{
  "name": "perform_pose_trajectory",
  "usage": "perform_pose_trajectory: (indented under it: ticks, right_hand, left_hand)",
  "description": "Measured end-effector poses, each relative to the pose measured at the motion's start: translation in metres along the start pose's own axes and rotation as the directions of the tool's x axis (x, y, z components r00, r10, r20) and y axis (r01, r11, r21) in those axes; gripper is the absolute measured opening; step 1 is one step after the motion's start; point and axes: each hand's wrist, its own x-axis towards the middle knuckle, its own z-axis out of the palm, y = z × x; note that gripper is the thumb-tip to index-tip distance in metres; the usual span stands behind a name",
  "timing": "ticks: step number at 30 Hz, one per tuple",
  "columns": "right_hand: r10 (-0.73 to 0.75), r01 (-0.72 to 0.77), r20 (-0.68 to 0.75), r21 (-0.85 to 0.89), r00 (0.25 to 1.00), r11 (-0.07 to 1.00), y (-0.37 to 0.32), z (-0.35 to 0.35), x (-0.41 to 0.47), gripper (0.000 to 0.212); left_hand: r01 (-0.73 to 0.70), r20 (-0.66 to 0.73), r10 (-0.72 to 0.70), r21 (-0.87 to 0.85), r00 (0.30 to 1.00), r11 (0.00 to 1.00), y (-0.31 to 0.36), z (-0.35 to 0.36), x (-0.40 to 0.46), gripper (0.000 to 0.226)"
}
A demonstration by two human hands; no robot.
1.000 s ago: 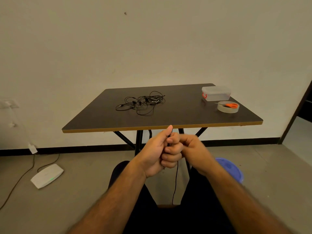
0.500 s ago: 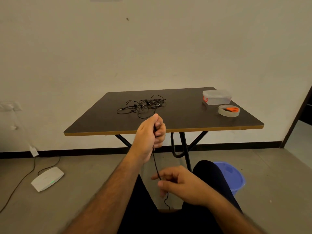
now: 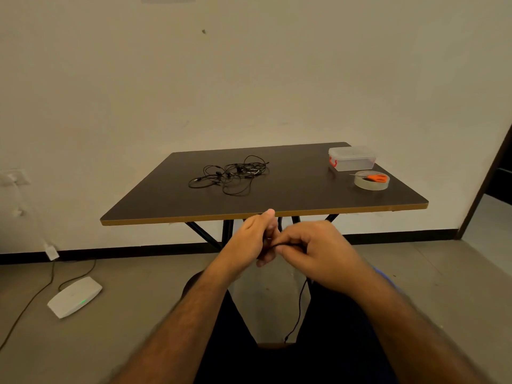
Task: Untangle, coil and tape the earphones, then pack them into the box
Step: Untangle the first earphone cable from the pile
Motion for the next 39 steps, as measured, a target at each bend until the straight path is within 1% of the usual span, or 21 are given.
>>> perform_pose_trajectory:
  ticks: [3,6,8,10,13,15,18,20,23,25,27,29,30,32,34,36,39]
  right_hand:
    - [-0.025,0.024,-0.096,-0.009,0.995,1.0,0.002,-0.012,0.007,0.01]
    - [-0.065,0.066,-0.138,0.007,0.988,0.998,0.005,-0.02,0.015,0.016]
    - [-0.062,0.075,-0.15,0.08,0.987,0.994,0.007,-0.023,0.019,0.02]
    - [-0.037,0.071,-0.162,0.209,0.986,0.975,0.009,-0.023,0.022,0.02]
    - [-0.007,0.07,-0.195,0.32,0.981,0.945,0.016,-0.024,0.028,0.017]
    - [0.001,0.072,-0.187,0.386,0.982,0.92,0.022,-0.021,0.032,0.012]
    - [0.021,0.071,-0.175,0.507,0.984,0.859,0.027,-0.013,0.033,0.008]
    - [0.069,0.046,-0.163,0.61,0.984,0.791,0.03,-0.007,0.033,0.009]
    - [0.138,-0.036,-0.082,0.725,0.987,0.688,0.036,0.002,0.031,0.007]
    - [0.16,-0.091,-0.014,0.771,0.987,0.631,0.039,0.011,0.028,0.013]
    - [0.182,-0.147,0.049,0.8,0.982,0.581,0.04,0.025,0.024,0.016]
    - [0.184,-0.205,0.122,0.808,0.975,0.552,0.04,0.039,0.018,0.015]
    - [0.178,-0.237,0.165,0.802,0.97,0.549,0.039,0.045,0.015,0.017]
    - [0.161,-0.291,0.243,0.778,0.957,0.557,0.039,0.054,0.009,0.018]
    - [0.138,-0.322,0.3,0.745,0.944,0.585,0.04,0.062,0.005,0.019]
    - [0.119,-0.337,0.343,0.698,0.932,0.632,0.041,0.065,0.002,0.019]
    - [0.108,-0.365,0.4,0.652,0.91,0.664,0.043,0.062,0.0,0.019]
  left_hand:
    - [0.034,0.086,-0.032,-0.027,0.996,0.999,-0.001,0.004,-0.001,0.055]
    - [0.086,0.106,-0.079,-0.062,0.991,0.994,0.001,0.008,-0.004,0.051]
    - [0.117,0.127,-0.098,-0.152,0.987,0.981,0.002,0.009,-0.004,0.049]
    - [0.158,0.164,-0.122,-0.231,0.979,0.96,0.003,0.009,-0.005,0.048]
    - [0.231,0.244,-0.156,-0.32,0.957,0.919,0.004,0.01,-0.006,0.05]
    - [0.256,0.293,-0.147,-0.376,0.945,0.891,0.005,0.011,-0.007,0.051]
    - [0.278,0.359,-0.113,-0.449,0.926,0.849,0.008,0.012,-0.007,0.047]
    - [0.281,0.375,-0.094,-0.482,0.922,0.83,0.01,0.012,-0.006,0.045]
    - [0.262,0.396,-0.032,-0.542,0.918,0.798,0.01,0.011,-0.004,0.042]
    - [0.244,0.405,0.027,-0.603,0.914,0.759,0.011,0.011,-0.003,0.04]
    - [0.218,0.379,0.077,-0.674,0.922,0.706,0.015,0.01,-0.002,0.037]
    - [0.174,0.308,0.094,-0.735,0.947,0.655,0.019,0.009,-0.001,0.035]
    - [0.141,0.259,0.091,-0.749,0.961,0.647,0.022,0.007,0.0,0.036]
    - [0.06,0.141,0.065,-0.732,0.988,0.678,0.026,0.003,0.004,0.038]
    - [-0.017,0.009,0.03,-0.671,0.999,0.742,0.027,-0.003,0.008,0.042]
    - [-0.076,-0.117,0.009,-0.587,0.993,0.806,0.026,-0.01,0.012,0.043]
    - [-0.136,-0.244,0.014,-0.49,0.97,0.861,0.022,-0.018,0.015,0.042]
